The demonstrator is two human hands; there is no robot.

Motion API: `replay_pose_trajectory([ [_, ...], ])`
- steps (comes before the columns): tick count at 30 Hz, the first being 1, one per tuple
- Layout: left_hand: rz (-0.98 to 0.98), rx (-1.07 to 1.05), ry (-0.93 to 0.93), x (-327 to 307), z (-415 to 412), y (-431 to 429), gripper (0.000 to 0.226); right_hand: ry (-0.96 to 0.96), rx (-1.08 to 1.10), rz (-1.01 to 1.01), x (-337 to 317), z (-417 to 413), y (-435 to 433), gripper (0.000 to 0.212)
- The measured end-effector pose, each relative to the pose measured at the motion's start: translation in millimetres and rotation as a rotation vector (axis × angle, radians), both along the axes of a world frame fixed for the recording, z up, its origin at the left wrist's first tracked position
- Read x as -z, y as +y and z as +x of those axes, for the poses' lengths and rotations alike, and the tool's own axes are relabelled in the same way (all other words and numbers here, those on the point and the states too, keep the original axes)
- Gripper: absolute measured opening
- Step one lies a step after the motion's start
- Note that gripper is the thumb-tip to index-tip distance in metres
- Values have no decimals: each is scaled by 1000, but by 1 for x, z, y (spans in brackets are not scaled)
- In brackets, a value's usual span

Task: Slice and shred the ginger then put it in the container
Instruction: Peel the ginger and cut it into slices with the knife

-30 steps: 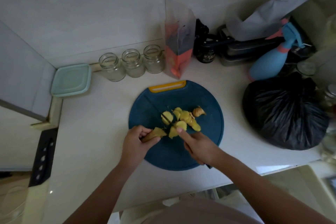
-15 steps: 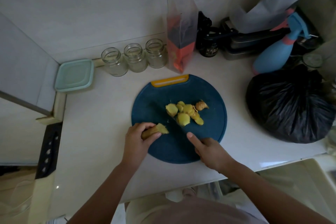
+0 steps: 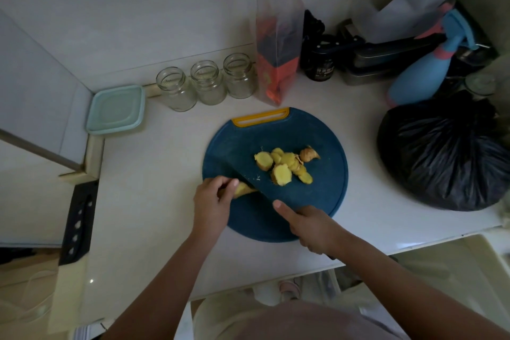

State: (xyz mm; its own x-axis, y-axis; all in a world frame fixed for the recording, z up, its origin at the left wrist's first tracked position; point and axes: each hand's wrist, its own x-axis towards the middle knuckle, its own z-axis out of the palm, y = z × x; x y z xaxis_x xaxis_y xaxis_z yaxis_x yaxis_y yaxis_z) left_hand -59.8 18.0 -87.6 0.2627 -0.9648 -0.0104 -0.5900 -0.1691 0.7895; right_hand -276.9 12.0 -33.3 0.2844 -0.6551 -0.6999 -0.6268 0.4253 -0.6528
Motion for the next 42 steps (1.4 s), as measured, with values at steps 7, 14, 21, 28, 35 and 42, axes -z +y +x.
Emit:
replay_pose_trajectory([
  [7,91,96,-71,2,0,2,42,-35,-131,-17,-3,4,-4,60],
  [14,63,112,-65,12,7,-3,37,174,-337,-415,4,14,-9,36],
  [21,38,118,-19,23,13,-5,52,312,-300,-680,-7,23,4,46],
  [28,32,145,8,30,19,-8,57,371,-324,-959,-4,22,17,53],
  [35,75,205,22,44,27,-10,43,508,-281,-1086,15,20,21,45],
  [42,86,206,-3,50,30,-12,44,489,-241,-1162,29,23,24,44],
])
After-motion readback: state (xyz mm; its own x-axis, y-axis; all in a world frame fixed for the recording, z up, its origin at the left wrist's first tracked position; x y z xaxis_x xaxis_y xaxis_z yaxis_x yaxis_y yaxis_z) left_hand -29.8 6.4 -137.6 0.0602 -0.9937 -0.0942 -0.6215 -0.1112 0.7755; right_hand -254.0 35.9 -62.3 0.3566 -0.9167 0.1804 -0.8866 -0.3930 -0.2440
